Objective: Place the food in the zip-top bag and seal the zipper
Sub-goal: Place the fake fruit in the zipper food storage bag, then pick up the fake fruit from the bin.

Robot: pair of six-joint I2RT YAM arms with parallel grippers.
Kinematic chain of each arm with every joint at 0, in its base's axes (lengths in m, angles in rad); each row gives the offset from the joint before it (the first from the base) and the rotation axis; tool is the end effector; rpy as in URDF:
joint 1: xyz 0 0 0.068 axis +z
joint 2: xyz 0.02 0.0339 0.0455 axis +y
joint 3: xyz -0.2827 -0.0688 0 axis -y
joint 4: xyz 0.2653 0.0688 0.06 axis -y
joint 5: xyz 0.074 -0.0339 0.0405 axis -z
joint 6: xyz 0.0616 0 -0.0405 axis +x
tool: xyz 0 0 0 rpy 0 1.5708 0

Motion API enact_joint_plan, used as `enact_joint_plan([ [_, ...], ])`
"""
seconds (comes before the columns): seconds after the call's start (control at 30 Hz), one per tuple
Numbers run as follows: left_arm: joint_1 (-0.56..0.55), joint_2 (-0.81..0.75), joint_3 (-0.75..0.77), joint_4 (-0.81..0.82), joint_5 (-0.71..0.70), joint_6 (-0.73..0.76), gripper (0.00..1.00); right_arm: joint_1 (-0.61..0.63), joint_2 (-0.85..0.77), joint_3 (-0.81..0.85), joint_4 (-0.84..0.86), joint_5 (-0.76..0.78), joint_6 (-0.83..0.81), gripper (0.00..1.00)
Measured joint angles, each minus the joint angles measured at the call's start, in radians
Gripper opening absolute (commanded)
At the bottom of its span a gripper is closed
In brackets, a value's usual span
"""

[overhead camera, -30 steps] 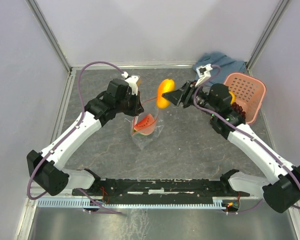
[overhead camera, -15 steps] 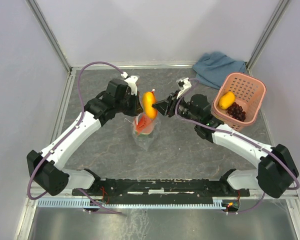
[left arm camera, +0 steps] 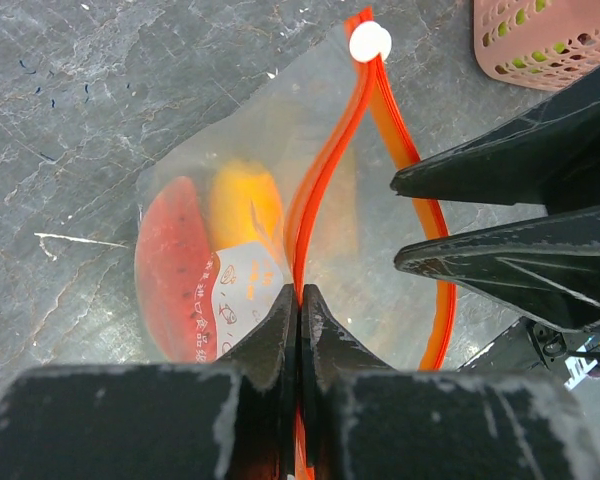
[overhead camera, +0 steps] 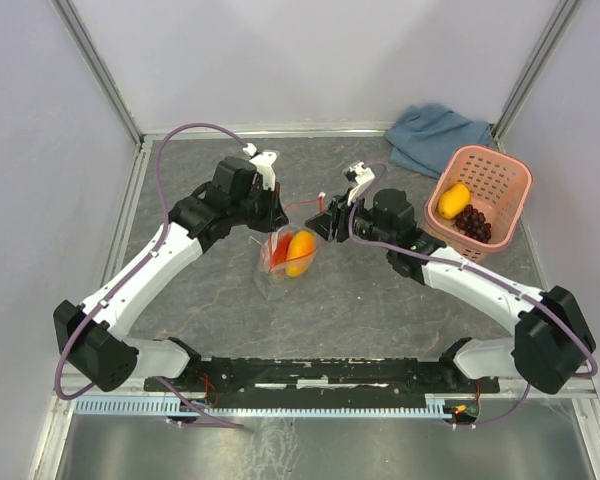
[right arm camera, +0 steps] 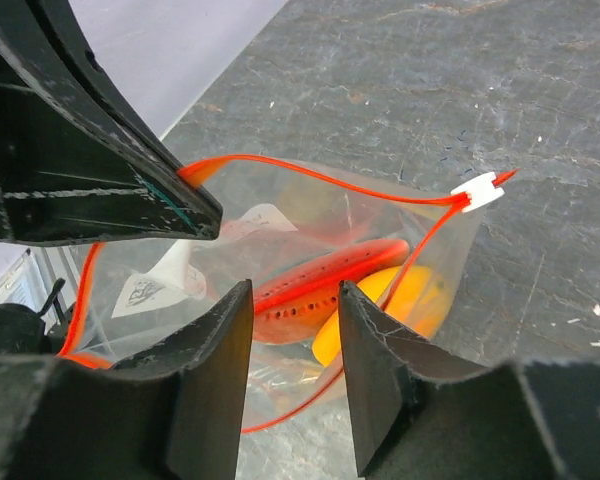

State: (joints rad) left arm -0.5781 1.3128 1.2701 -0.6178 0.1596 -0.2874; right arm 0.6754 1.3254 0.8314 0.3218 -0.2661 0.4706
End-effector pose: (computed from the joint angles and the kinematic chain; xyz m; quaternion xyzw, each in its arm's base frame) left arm 0.2643 -0.1841 0.3528 0.1644 0.8808 -0.2488 0.3678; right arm 0.2590 0.2282 0.2919 -0.1625 0.7458 0.4312 0.4810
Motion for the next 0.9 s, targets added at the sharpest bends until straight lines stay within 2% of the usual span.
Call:
enact_joint_plan([
  [0.13, 0.0, 0.0, 0.0, 0.0, 0.0, 0.0, 0.03, 0.001, -0.03, 0.107, -0.179, 0.012, -0.041, 0.53],
  [0.37, 0.0, 0.0, 0.0, 0.0, 0.0, 0.0, 0.03, 0.002, -0.09, 0.243, -0.454, 0.119, -0.086, 0.61],
  [0.63, 0.0, 0.0, 0.0, 0.0, -0.002, 0.0, 0.03, -0.01, -0.083, 0.41, -0.821, 0.336, -0.19, 0.7],
  [0.8, 0.0, 0.0, 0.0, 0.0, -0.003, 0.0, 0.03, -0.134, -0.083, 0.465, -0.978, 0.412, -0.226, 0.73],
  [0.9, 0.0, 0.0, 0.0, 0.0, -0.003, 0.0, 0.03, -0.24, -0.083, 0.468, -1.048, 0.422, -0.226, 0.78],
])
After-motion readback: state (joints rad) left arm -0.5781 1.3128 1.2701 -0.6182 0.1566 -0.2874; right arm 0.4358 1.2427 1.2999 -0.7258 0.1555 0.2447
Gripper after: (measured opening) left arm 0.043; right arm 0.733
